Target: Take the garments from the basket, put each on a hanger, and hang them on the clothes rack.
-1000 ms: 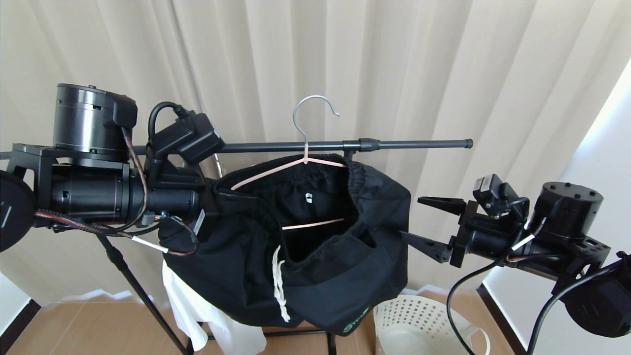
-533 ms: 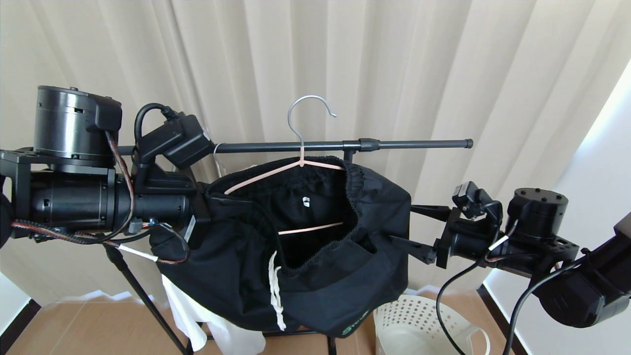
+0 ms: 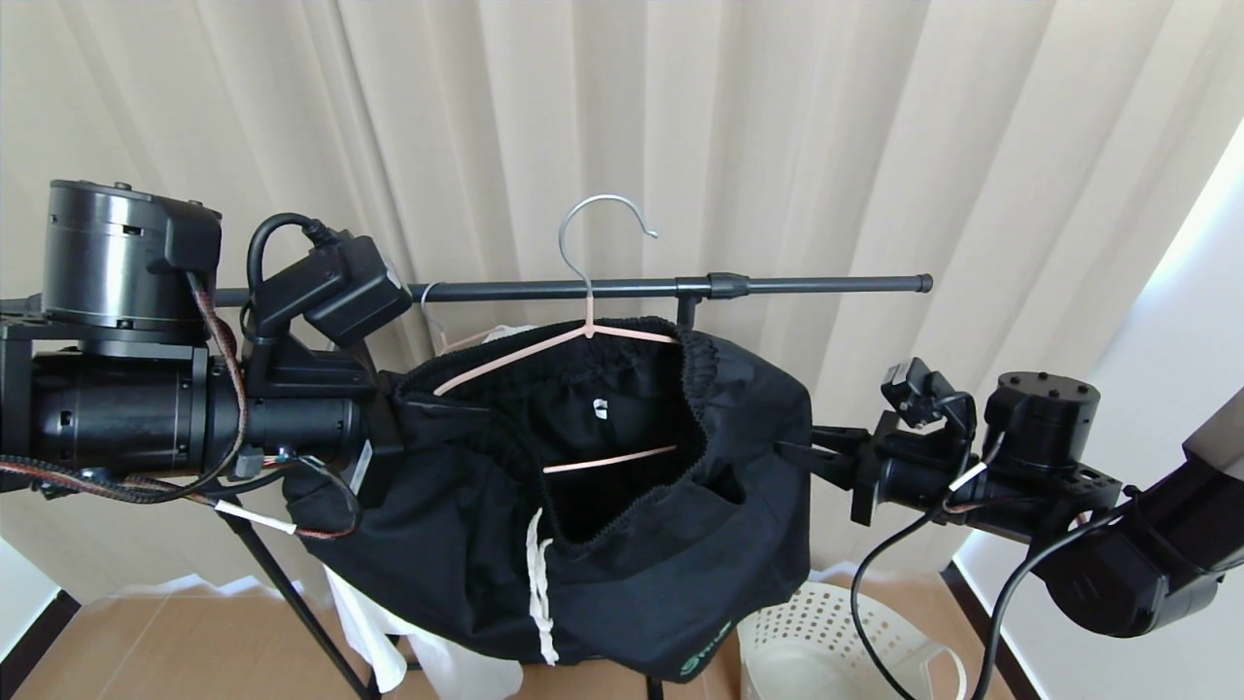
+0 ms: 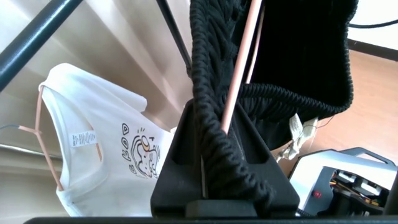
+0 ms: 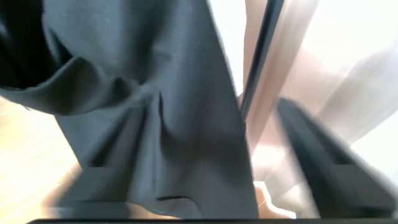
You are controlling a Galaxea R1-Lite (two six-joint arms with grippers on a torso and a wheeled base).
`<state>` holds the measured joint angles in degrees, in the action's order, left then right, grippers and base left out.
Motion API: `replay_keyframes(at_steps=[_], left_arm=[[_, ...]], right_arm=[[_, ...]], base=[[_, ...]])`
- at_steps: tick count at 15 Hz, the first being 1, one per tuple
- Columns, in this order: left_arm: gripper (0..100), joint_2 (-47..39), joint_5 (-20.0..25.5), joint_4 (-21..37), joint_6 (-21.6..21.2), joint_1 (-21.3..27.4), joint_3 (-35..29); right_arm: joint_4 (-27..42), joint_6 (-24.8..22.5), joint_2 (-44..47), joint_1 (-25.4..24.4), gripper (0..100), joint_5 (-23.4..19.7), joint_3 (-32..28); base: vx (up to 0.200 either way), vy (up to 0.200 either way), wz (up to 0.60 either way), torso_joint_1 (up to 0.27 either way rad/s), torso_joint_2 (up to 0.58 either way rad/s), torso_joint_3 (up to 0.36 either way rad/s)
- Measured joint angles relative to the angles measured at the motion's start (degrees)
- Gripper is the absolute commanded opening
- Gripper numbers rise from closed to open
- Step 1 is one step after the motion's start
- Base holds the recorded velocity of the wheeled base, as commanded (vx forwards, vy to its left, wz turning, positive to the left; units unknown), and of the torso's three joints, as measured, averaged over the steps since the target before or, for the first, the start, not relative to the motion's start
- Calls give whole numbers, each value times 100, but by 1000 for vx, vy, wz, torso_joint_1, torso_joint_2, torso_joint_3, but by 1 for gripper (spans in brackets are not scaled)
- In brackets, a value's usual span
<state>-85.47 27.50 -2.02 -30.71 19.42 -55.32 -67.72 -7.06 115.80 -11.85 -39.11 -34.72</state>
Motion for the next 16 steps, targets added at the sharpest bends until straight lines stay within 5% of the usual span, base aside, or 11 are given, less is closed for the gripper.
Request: replay_keyframes(at_steps=[16], left_arm=[[0, 162, 17, -2, 151, -18, 160]], right_arm=[[33, 496, 250, 562, 0, -11, -489]], base=[[0, 0, 0, 0, 0, 0]])
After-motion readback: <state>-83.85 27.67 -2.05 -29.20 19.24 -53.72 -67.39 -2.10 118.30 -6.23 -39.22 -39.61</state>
